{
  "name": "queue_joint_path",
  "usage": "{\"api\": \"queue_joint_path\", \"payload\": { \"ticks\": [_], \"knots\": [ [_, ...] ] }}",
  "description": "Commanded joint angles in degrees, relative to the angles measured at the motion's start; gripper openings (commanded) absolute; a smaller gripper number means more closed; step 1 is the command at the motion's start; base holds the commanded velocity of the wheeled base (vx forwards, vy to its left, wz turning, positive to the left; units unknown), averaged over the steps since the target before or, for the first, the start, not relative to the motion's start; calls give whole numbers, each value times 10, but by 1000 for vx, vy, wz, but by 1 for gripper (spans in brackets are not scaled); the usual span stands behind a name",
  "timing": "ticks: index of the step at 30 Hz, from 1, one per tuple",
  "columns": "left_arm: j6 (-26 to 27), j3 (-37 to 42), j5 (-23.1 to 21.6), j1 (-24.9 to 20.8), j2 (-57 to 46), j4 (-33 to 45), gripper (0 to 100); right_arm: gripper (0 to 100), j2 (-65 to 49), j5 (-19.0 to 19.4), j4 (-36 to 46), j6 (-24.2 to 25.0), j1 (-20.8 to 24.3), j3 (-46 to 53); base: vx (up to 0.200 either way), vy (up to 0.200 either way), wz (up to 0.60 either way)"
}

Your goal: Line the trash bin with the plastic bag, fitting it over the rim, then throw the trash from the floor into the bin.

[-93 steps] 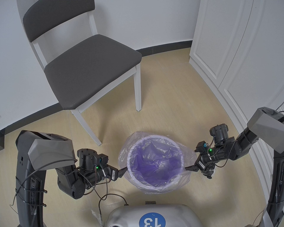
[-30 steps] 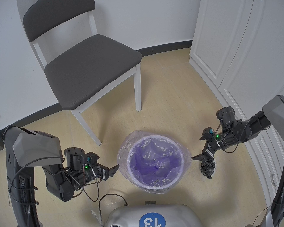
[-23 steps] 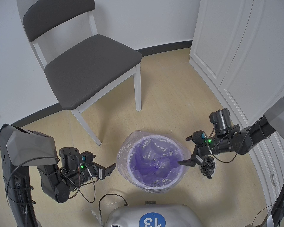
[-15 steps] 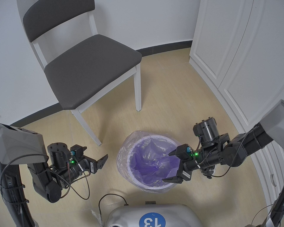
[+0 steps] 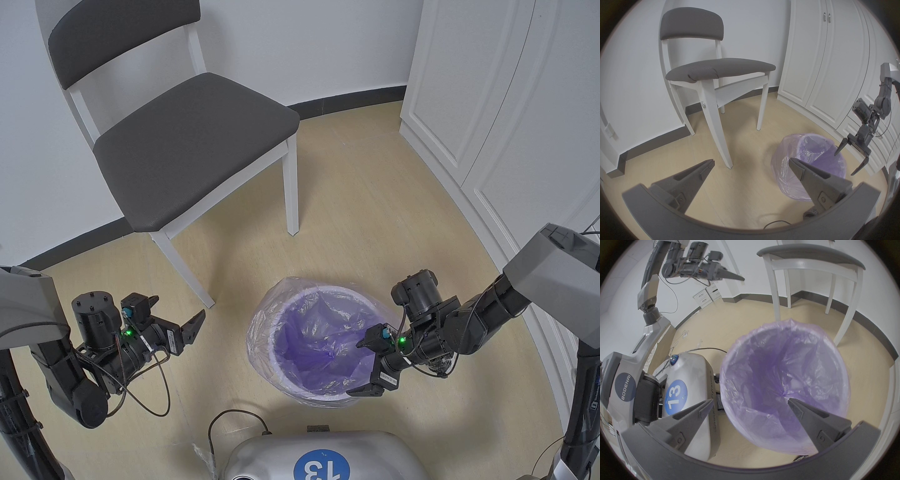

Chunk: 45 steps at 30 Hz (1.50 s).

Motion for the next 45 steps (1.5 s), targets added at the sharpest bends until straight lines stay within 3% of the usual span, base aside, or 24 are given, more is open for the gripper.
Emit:
{"api": "queue_joint_path", "payload": {
  "ticks": [1,8,9,22,33,45],
  "knots": [
    [0,-2,1,0,-2,-1,100,100,16,0,1,-7,-9,3,0,0,0],
    [0,-6,6,0,0,0,100,100,23,0,4,-12,-16,1,0,0,0],
    [0,-5,6,0,-1,0,100,0,23,0,5,-12,-16,2,0,0,0],
    [0,3,6,-2,-15,-1,100,0,3,0,4,-11,-19,16,0,0,0],
    [0,28,13,-8,-21,-11,100,0,-49,19,-15,-13,-12,96,0,0,0],
    [-2,32,13,-6,-15,-15,100,0,12,15,-73,-12,-6,125,0,0,0]
  ]
}}
